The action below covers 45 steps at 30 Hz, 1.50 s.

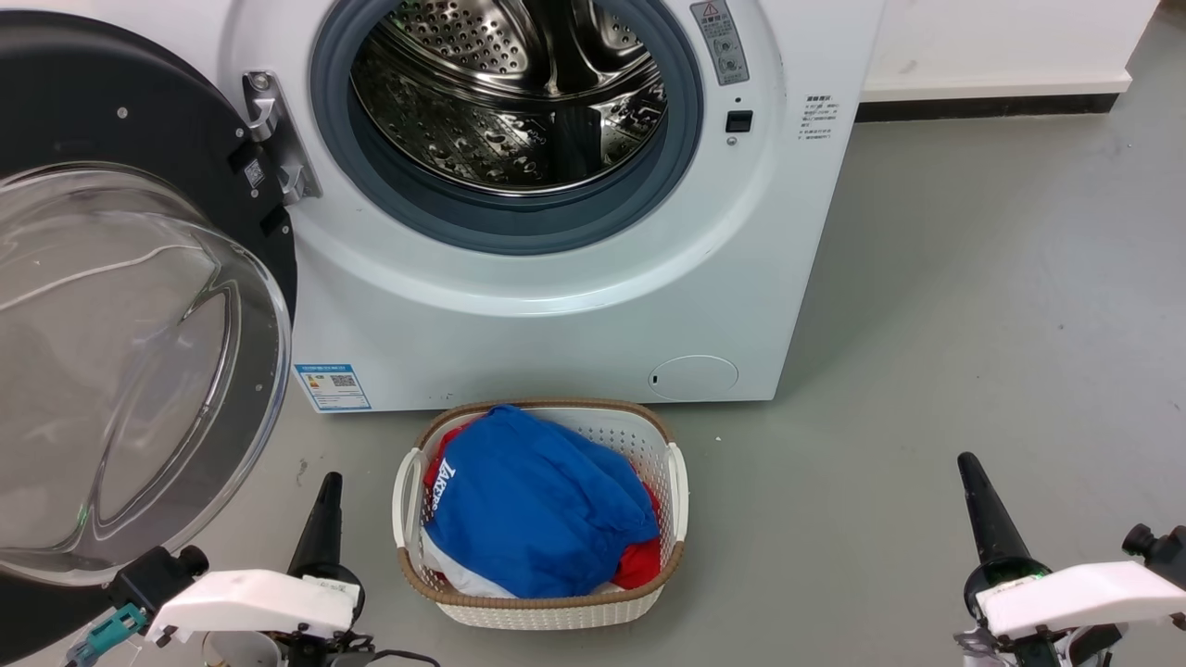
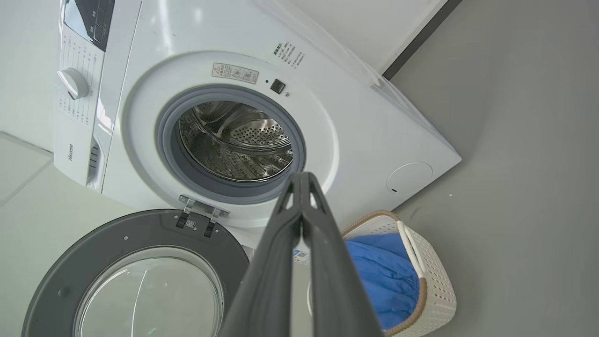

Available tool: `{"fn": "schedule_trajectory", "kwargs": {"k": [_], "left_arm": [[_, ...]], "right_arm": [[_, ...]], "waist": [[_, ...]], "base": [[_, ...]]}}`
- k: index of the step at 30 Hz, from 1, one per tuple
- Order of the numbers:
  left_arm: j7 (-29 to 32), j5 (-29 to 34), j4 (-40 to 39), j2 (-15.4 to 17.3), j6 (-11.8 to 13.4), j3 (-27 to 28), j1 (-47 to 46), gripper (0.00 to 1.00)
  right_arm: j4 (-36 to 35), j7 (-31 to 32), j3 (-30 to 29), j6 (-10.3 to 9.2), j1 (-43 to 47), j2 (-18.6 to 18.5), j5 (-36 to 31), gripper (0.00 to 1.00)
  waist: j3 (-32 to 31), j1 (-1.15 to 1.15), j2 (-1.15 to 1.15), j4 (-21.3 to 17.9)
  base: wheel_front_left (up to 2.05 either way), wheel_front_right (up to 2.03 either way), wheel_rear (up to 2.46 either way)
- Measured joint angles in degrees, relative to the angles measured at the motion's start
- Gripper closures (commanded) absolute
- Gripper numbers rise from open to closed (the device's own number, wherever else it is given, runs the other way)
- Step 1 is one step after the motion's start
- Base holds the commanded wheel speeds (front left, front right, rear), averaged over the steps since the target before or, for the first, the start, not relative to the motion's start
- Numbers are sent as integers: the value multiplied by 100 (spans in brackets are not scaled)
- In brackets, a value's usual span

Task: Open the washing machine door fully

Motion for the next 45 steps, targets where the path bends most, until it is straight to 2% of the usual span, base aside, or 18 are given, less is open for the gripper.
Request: {"fn": "schedule_trajectory", "kwargs": {"k": [22,45], "left_arm": [[308,-1159,-32,-80,-62,190,-85,100],[582,-2163,-69,-190,-100,346,-132,100]], "right_arm": [[201,196,-109,0,-213,-8,1341,100],[370,378,-232,-1,-388,-5,2460,100]], "waist": [[-27,0,0,36],[-54,0,0,73]], "base": [[0,0,0],[0,0,0]]}}
